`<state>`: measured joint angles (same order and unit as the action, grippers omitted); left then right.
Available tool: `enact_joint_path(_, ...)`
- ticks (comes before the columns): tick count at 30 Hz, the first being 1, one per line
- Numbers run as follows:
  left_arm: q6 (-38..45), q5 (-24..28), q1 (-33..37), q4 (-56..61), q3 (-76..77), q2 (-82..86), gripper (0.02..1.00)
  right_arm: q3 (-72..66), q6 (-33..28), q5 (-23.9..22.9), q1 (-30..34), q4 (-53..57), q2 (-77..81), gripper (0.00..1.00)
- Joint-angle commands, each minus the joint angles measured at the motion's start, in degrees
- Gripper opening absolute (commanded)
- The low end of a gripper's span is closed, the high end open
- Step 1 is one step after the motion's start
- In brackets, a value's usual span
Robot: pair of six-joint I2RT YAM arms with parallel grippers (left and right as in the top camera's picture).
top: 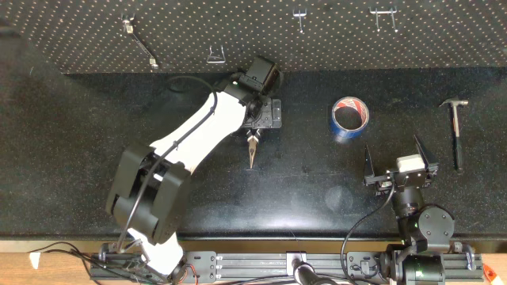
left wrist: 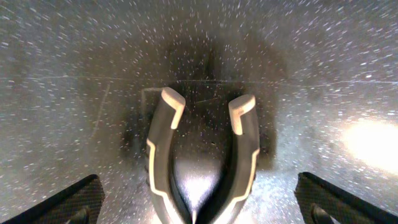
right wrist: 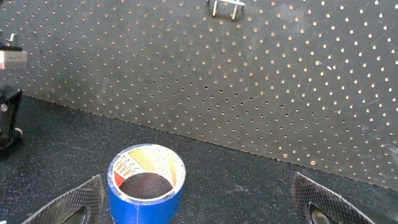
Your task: Place Tools Onto Pegboard
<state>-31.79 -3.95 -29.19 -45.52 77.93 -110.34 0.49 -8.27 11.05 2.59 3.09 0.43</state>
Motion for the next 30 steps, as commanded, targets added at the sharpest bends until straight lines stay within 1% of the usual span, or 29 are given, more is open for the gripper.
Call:
enact_joint_path(1, -0.98, 0.94, -0.11, 0.15, 1.16, -1.90, 0.996, -0.17, -0.42, -0.09, 0.17, 0.33, -0.37, 0.976)
enact_joint_path(9, -1.01, 0.92, -0.09, 0.17, 1.16, -2.54, 0.996, -0.17, -0.42, -0.09, 0.17, 0.33, -0.37, 0.976)
enact_joint_path(14, -0.83, 0.04, -0.09, 1.33, 1.16, -2.56, 0.996, -0.17, -0.42, -0.09, 0.17, 0.33, -0.37, 0.976)
enact_joint_path(20, 0.81, -0.61, -0.09, 1.38, 1.16, -2.56, 0.996, -0.17, -0.42, -0.09, 0.17, 0.33, -0.37, 0.976)
enact_joint_path(22, 2.80, -1.03, -0.09, 1.40, 1.16, -2.62, 0.996, -0.17, -0.42, -0.09, 0.17, 0.33, -0.37, 0.976)
enact_joint_path(30, 2.95, -1.86, -0.09, 1.49, 1.16, -3.45, 0.996, -0.17, -0.42, -0.09, 0.17, 0.33, -0.37, 0.976)
